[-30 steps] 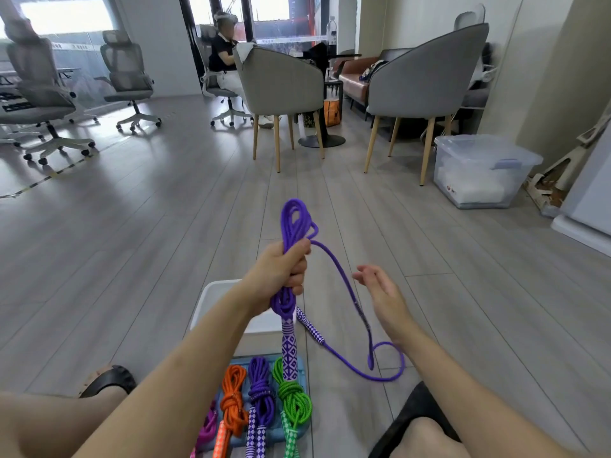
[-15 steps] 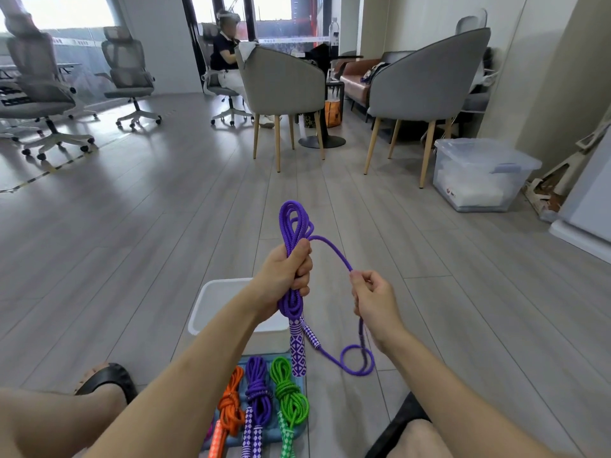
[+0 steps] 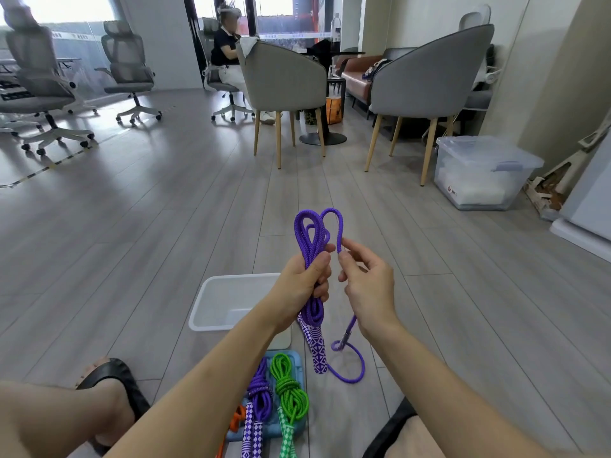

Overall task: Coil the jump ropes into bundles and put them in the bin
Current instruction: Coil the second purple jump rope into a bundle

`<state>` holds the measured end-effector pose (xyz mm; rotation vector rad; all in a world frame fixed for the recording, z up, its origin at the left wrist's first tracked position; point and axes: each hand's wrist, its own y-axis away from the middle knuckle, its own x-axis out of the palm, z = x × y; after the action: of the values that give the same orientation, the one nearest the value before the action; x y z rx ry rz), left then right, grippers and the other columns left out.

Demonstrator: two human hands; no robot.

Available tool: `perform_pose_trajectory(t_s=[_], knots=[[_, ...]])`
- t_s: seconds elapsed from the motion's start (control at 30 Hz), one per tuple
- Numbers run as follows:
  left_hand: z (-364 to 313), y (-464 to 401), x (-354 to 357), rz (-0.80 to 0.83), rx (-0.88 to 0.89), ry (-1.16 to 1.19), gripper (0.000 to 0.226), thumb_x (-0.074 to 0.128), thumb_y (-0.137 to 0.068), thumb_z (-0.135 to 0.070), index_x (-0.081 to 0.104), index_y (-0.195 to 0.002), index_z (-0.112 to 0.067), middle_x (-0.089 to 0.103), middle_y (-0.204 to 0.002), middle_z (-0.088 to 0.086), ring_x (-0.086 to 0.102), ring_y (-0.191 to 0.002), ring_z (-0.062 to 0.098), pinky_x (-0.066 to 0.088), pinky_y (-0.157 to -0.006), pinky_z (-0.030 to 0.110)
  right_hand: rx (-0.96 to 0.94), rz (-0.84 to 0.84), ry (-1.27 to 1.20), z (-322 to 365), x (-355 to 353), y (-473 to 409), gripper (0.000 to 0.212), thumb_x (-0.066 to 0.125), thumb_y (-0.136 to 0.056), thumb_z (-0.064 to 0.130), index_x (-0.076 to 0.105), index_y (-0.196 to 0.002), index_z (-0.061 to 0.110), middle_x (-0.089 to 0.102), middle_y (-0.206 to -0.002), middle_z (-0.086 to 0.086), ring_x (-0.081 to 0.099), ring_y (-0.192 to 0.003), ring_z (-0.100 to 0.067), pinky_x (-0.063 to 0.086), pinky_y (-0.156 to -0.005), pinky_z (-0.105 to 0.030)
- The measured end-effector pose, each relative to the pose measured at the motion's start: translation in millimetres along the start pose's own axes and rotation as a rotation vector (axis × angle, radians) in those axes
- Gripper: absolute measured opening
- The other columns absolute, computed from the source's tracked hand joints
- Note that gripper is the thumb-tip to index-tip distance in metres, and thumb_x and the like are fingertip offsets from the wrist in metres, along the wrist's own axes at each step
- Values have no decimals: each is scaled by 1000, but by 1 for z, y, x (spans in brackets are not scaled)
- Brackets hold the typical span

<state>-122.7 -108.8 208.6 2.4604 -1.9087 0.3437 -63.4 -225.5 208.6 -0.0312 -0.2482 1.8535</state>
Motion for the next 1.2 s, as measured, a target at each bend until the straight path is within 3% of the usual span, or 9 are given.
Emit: perform_pose_trajectory(t_s=[0.07, 0.13, 0.23, 0.37, 0.53, 0.67, 0.8, 1.0, 1.2], knots=[[2, 2, 2, -3, 15, -17, 20, 48, -107, -25, 66, -112, -18, 40, -68, -1, 37, -54, 13, 41, -58, 32, 6, -20, -38, 2, 1, 3, 7, 72, -95, 13, 73, -102, 15, 71, -81, -2, 59, -58, -9, 45, -51, -21], [3, 1, 3, -18, 3, -25, 25, 50, -107, -25, 64, -118, -8, 41, -67, -1, 38, -54, 12, 41, -56, 29, 45, -25, -75, 4, 3, 5, 10, 76, -91, 11, 68, -95, 6, 70, -78, -9, 59, -55, -11, 45, -47, -20], [5, 2, 3, -76, 6, -67, 24, 52, -106, -26, 64, -112, -6, 42, -66, 0, 39, -54, 14, 42, -55, 28, 123, 9, -120, 6, 2, 5, 21, 80, -88, 11, 60, -92, 4, 65, -70, -8, 59, -54, -14, 43, -43, -21], [6, -3, 2, -255, 7, -147, 22, 51, -106, -29, 59, -100, -9, 48, -63, 2, 46, -56, 17, 42, -59, 36, 211, 147, -60, 5, -1, 2, 15, 76, -92, 13, 65, -94, 4, 65, -71, -7, 59, -57, -15, 44, -48, -27], [-5, -15, -23, -496, 1, 234, 22, 46, -108, -32, 55, -99, -13, 65, -81, 2, 65, -69, 18, 55, -66, 35, 177, 419, 182, 3, -1, 4, 8, 71, -95, 16, 75, -98, 9, 67, -74, 0, 51, -50, -13, 41, -49, -25], [-21, -23, -51, -635, 79, 399, 27, 43, -109, -37, 49, -90, -18, 45, -60, -7, 46, -48, 9, 56, -57, 29, 132, 673, 325, 6, -3, 11, 11, 73, -95, 20, 78, -101, 13, 67, -64, 11, 50, -52, -4, 41, -53, -16], [-39, -23, -82, -751, 138, 422, 32, 44, -108, -42, 48, -87, -19, 37, -56, -9, 34, -40, 6, 37, -43, 20, 66, 811, 465, 8, -12, 10, 13, 70, -97, 29, 79, -101, 20, 74, -79, 8, 62, -70, 1, 45, -63, -10], [-51, -17, -91, -585, 92, 188, 28, 46, -107, -41, 50, -93, -17, 34, -58, -7, 29, -42, 6, 32, -41, 22, -23, 824, 655, 8, -28, -4, 12, 64, -100, 33, 76, -102, 31, 69, -78, 11, 61, -73, -1, 52, -73, -25], [-43, -8, -69, -393, 9, -100, 24, 49, -107, -32, 54, -95, -13, 42, -60, -2, 37, -46, 13, 38, -47, 27, -222, 684, 668, 6, -23, -8, 11, 65, -99, 35, 71, -95, 44, 68, -86, 23, 62, -80, -6, 54, -77, -37]])
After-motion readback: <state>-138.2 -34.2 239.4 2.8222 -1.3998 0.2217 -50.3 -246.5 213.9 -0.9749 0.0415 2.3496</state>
